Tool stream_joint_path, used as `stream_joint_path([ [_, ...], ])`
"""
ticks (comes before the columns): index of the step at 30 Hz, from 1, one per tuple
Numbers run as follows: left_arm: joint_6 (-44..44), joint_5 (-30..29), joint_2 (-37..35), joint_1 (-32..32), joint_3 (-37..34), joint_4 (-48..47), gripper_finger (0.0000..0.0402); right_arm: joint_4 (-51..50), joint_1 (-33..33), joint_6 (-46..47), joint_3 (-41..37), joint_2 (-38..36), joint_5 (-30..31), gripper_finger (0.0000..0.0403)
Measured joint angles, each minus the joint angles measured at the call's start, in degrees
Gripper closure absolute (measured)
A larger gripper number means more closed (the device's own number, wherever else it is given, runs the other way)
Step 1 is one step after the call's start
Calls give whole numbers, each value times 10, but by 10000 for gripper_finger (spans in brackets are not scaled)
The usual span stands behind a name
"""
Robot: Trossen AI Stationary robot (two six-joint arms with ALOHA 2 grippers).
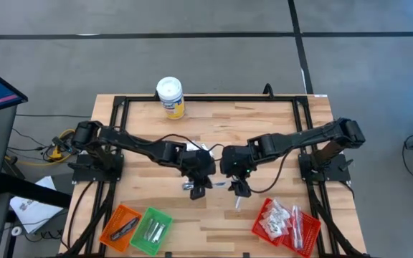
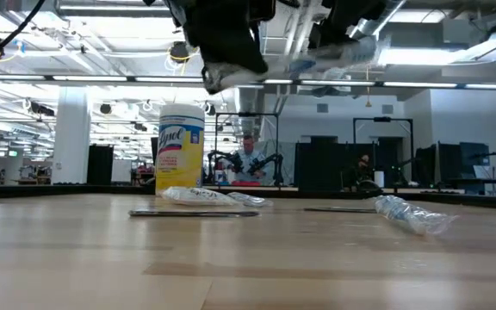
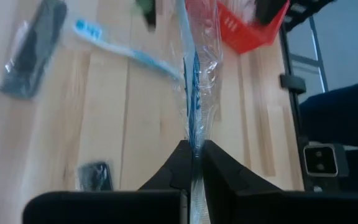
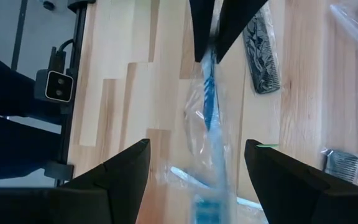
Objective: Pick & Place Travel size toiletries
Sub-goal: Put the blue toothbrush into the right red basket
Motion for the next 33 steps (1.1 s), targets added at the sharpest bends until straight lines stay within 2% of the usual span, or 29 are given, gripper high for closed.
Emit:
stream_joint_path([
  [8, 21, -22, -39, 2, 1, 7, 393, -15, 2, 1, 0, 0, 1, 148],
  [14, 17, 2, -34, 0, 1, 9, 393, 13, 2, 16, 0, 0, -1, 148],
  [21, 16, -8, -31, 1, 0, 1, 393, 21, 1, 30, 0, 0, -1, 158],
  [26, 17, -11, -31, 1, 0, 1, 393, 16, 1, 33, 0, 0, -2, 218],
  [33, 18, -7, -31, 1, 0, 0, 393, 16, 1, 41, 0, 0, -3, 360],
])
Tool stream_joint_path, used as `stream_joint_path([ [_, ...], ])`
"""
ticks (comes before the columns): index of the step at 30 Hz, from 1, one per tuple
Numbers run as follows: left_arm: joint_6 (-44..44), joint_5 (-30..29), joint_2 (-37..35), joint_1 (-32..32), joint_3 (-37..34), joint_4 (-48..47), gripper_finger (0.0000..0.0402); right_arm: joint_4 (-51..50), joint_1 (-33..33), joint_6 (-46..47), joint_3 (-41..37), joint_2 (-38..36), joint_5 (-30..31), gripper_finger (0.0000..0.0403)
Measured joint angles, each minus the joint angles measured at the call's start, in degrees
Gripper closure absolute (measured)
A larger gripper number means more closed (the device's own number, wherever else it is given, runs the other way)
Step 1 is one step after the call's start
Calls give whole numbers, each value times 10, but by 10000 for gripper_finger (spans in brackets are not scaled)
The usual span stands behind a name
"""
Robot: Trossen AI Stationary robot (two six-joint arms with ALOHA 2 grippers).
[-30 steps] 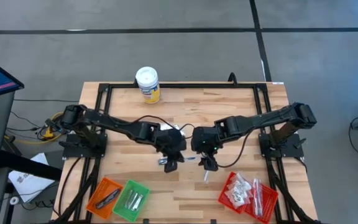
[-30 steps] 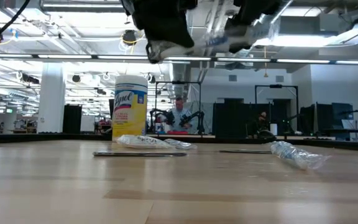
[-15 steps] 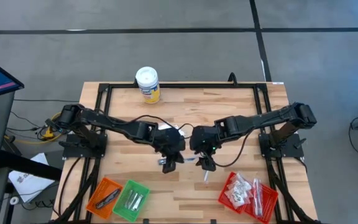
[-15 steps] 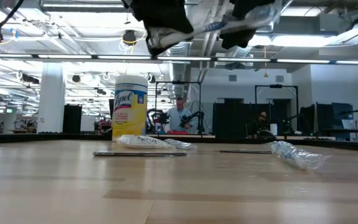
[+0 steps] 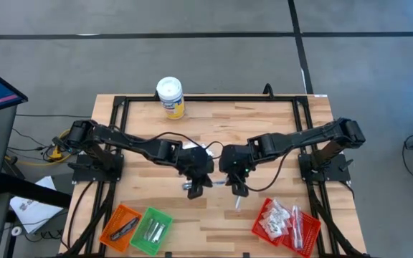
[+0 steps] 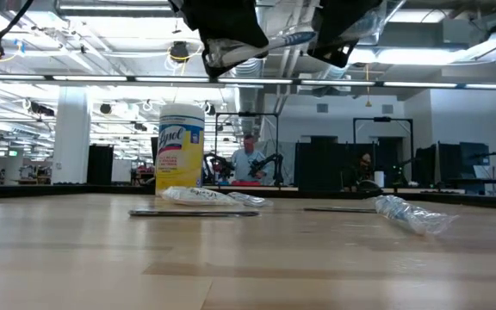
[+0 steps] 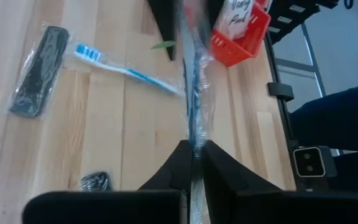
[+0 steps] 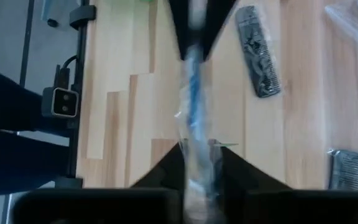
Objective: Pick & Place Travel size toiletries
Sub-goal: Put the blue toothbrush into the right red basket
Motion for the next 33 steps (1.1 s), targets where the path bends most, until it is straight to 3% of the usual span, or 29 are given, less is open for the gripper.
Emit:
stream_joint_path([
  [4, 0, -11, -2, 0, 0, 0, 377, 3, 0, 18, 0, 0, 3, 372],
  [8, -3, -47, -25, 0, 0, -1, 331, 16, 0, 25, 0, -1, 7, 369],
  [19, -2, -238, -171, 0, 0, 9, 216, 129, -2, 69, 0, -2, 33, 377],
  [24, -7, -297, -250, 0, 0, 13, 205, 188, -10, 90, 0, -11, 60, 377],
  [33, -9, -314, -337, -1, 0, 35, 219, 303, -27, 116, -1, -63, 97, 377],
])
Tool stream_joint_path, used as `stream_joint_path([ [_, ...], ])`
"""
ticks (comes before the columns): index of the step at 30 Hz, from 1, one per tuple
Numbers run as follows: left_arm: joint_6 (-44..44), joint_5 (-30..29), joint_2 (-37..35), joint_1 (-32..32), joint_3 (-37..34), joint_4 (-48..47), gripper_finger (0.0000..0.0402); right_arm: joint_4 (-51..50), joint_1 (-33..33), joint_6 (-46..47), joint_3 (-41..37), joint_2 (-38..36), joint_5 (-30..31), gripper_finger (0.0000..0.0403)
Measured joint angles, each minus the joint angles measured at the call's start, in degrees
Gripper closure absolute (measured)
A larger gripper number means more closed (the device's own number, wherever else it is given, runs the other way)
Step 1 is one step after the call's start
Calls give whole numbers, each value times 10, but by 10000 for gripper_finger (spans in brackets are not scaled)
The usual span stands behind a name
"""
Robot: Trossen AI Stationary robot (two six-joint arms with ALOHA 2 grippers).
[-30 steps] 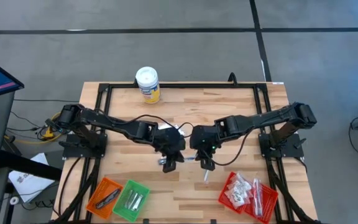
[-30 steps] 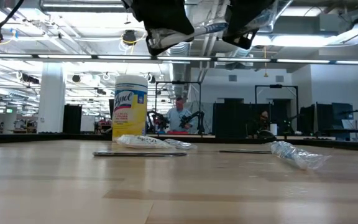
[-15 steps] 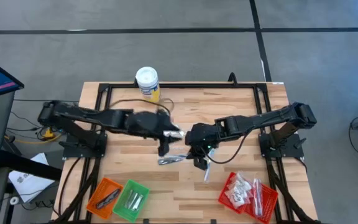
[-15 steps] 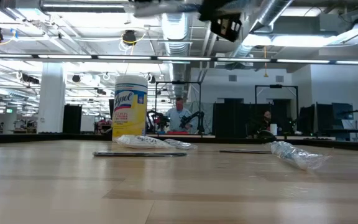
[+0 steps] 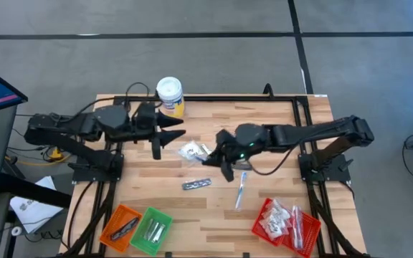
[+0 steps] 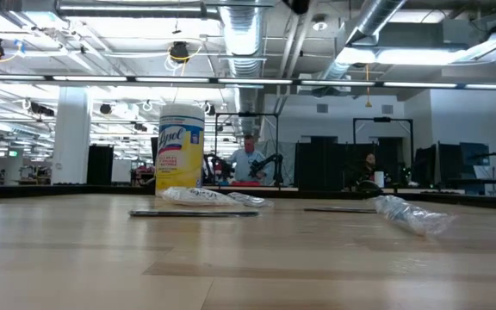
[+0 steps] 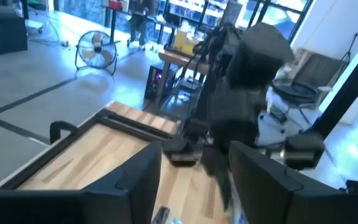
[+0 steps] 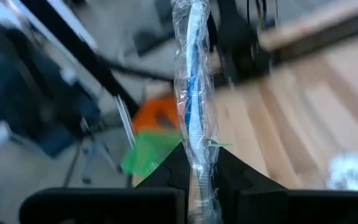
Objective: Pick & Place Travel size toiletries
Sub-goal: Put the blue toothbrush into the right red basket
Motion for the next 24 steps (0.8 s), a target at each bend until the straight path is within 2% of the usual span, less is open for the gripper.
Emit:
stream_joint_path([
  [6, -9, 0, -5, 0, -1, 14, 223, 75, -5, 23, 0, -45, 58, 377],
  [9, -9, 0, 5, 0, 0, 64, 222, 125, -4, 30, 0, -67, 81, 377],
  [13, 4, 1, 18, 0, 0, 124, 222, 190, -4, 31, 1, -85, 83, 378],
  [19, 25, 8, 25, 5, 0, 211, 221, 221, -4, 31, 1, -89, 85, 378],
  [24, 24, 47, 52, 17, -1, 271, 221, 252, -4, 31, 0, -74, 90, 378],
])
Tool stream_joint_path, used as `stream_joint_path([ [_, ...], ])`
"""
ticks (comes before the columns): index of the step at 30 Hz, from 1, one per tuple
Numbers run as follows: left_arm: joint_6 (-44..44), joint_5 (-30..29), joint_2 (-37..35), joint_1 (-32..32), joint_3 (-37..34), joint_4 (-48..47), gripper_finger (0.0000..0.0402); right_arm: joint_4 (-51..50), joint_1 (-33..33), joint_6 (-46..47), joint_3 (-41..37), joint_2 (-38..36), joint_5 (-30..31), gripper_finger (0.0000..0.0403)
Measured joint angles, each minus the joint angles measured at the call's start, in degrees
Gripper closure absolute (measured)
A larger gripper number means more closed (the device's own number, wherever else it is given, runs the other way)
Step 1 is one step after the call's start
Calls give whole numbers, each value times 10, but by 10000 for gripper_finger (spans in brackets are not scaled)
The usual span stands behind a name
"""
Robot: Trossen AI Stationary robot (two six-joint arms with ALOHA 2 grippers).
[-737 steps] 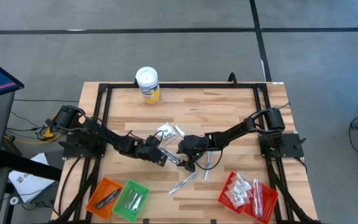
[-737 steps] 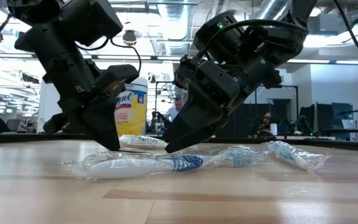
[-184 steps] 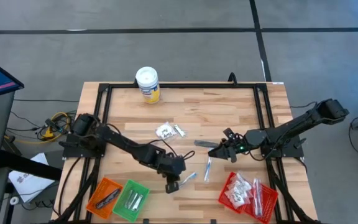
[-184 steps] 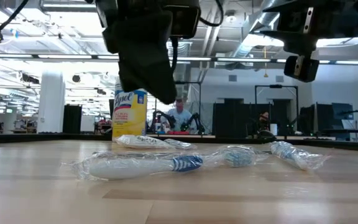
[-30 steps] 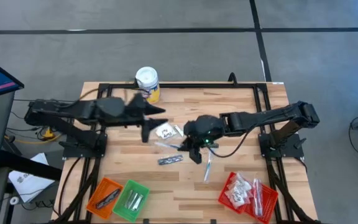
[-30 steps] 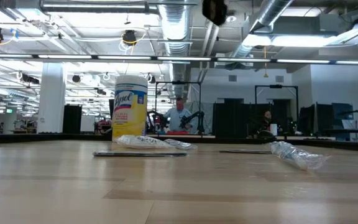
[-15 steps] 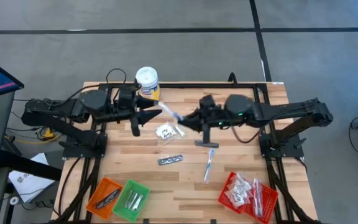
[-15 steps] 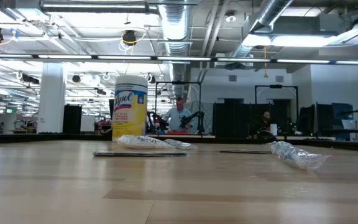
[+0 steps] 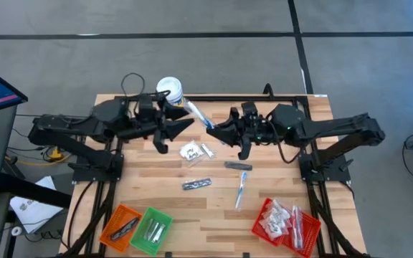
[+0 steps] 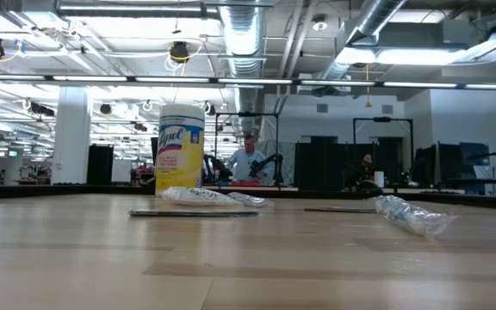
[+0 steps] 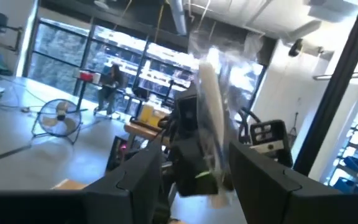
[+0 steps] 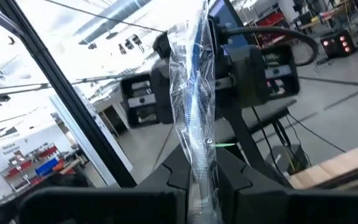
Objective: Pick & Place Travel size toiletries
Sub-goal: Put the blue toothbrush into the right red basket
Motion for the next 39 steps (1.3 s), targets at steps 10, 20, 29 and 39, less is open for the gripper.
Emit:
stream_joint_path([
  [10, -5, 14, 41, 4, 0, 36, 221, 33, -1, 8, 2, 24, -4, 377],
  [20, -4, 28, 41, 4, -1, 42, 218, 35, 0, 8, 2, 23, -4, 379],
  [29, -16, 97, 30, 1, 0, 43, 196, 63, 15, -5, 1, 22, 7, 379],
  [39, -18, 99, 33, 2, 1, 55, 192, 60, 14, -6, 1, 24, 11, 379],
])
